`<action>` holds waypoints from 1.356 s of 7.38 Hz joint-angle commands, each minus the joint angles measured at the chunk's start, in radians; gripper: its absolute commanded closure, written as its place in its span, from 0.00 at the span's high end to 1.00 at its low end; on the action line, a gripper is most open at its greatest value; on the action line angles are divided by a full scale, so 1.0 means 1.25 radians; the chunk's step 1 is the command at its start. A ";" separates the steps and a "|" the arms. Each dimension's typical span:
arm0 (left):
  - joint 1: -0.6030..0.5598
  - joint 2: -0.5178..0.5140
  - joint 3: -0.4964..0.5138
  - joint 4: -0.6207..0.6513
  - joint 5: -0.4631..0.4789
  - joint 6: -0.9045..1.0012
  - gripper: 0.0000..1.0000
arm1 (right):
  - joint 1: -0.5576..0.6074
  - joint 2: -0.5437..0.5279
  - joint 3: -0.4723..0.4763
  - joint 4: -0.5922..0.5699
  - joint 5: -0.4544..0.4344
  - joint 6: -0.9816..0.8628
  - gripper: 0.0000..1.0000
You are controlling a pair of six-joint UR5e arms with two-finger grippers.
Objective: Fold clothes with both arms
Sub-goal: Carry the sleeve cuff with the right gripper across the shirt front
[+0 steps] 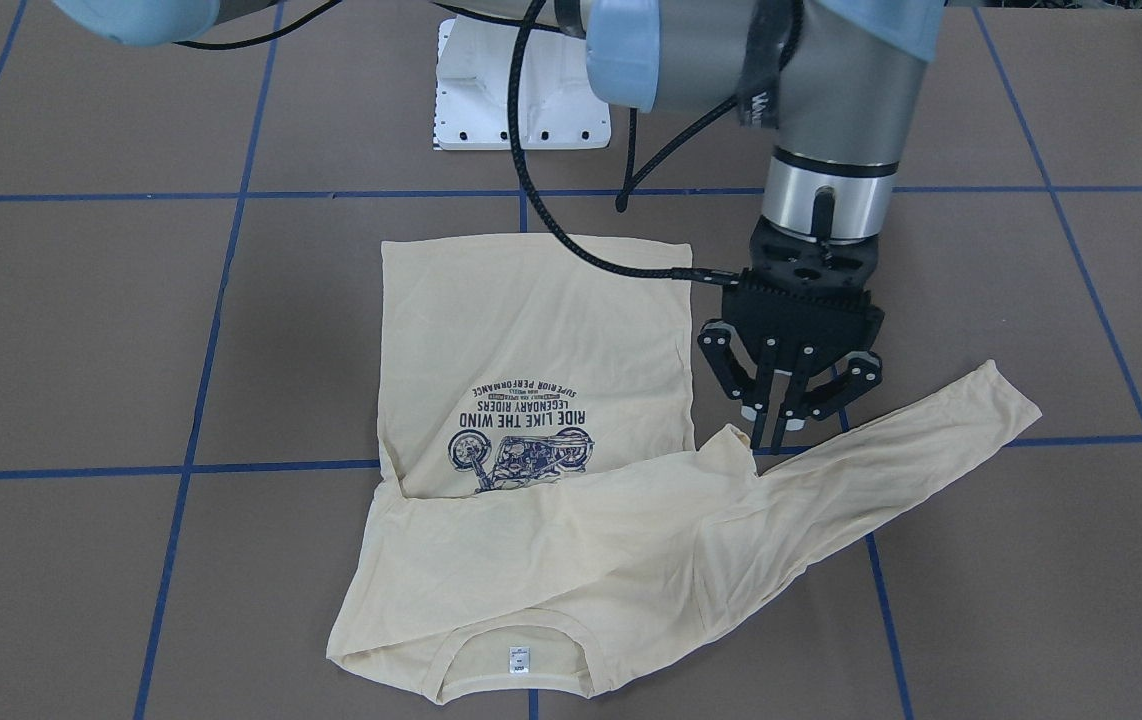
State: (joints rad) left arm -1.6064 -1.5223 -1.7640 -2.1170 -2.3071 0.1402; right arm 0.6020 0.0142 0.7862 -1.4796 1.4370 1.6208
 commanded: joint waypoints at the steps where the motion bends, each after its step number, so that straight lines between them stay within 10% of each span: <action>1: -0.001 0.000 -0.001 -0.001 0.000 0.002 1.00 | 0.001 0.038 -0.021 -0.002 0.019 0.016 0.99; 4: 0.004 0.010 -0.029 -0.002 -0.001 0.003 1.00 | 0.045 0.038 0.021 -0.104 0.157 -0.058 1.00; 8: 0.144 0.008 -0.016 -0.066 0.004 -0.025 1.00 | 0.122 -0.265 0.427 -0.244 0.265 -0.264 1.00; 10: 0.228 0.012 0.001 -0.145 0.067 -0.218 1.00 | 0.183 -0.557 0.744 -0.241 0.335 -0.431 1.00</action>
State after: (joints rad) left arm -1.3868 -1.5111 -1.7766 -2.2392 -2.2800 -0.0047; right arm 0.7811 -0.4575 1.4751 -1.7807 1.8010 1.2085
